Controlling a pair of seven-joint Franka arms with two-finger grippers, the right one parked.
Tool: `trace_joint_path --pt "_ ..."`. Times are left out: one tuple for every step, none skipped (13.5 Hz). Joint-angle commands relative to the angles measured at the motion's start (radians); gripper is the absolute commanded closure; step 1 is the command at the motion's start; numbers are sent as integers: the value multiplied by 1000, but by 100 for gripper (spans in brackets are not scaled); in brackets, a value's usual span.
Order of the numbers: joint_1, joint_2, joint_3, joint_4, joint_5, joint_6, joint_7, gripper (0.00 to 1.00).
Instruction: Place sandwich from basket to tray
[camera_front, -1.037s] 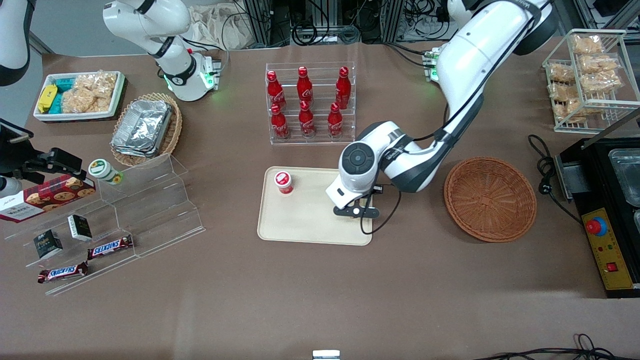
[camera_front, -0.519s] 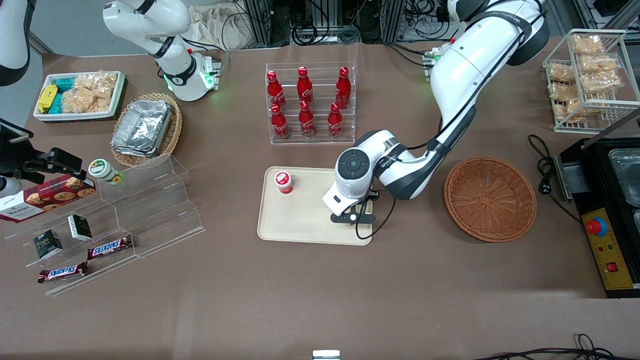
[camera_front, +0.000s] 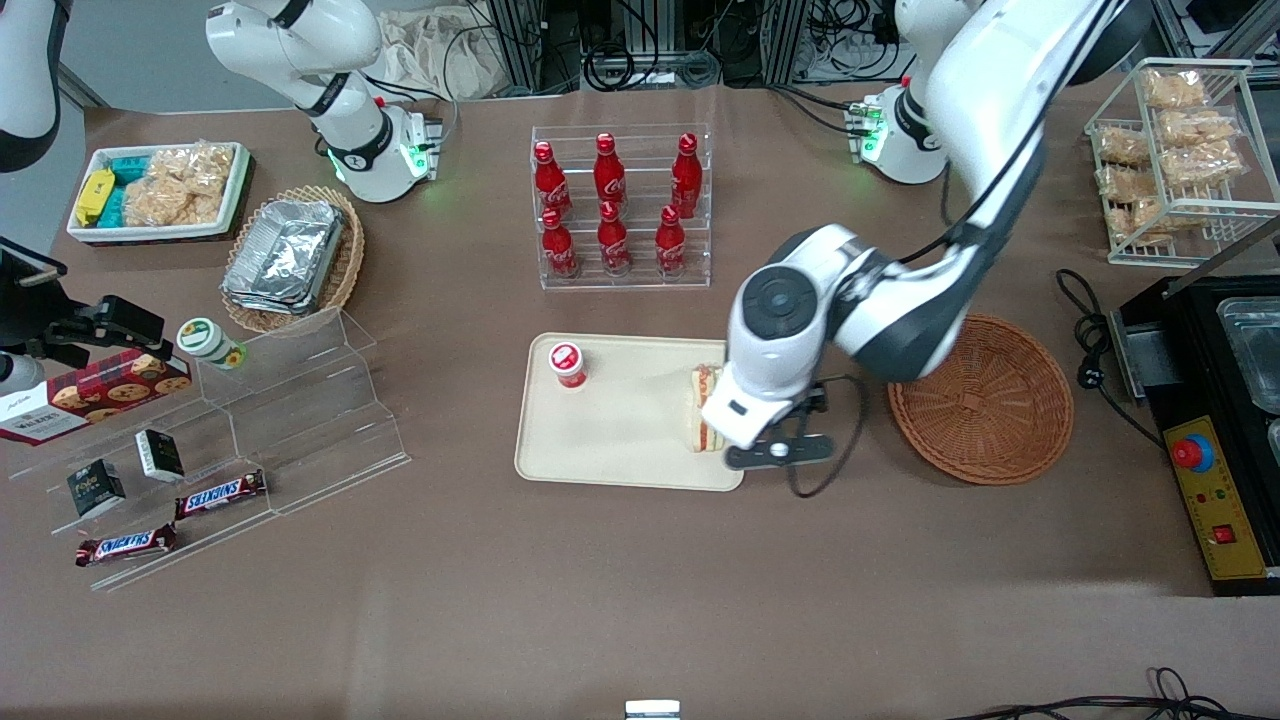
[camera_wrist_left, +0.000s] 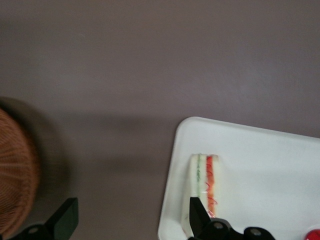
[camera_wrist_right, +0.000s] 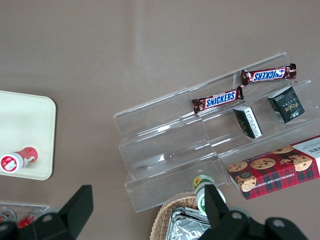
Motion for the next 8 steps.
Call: trace_joint_path --pt "107 -154 -4 -85 -114 -45 94 0" --pt "150 -220 -1 -111 -172 -75 184 0" --pt "165 -274 19 -139 -220 -92 272 0" --pt "155 -337 106 -171 -267 -93 341 0" --pt "141 -386 184 -209 -339 -87 413 0" --pt "133 -441 235 -254 -384 -85 514 0" --pt "132 -492 287 -300 -400 -83 609 0" --pt "130 -532 328 -327 -415 -86 681 0"
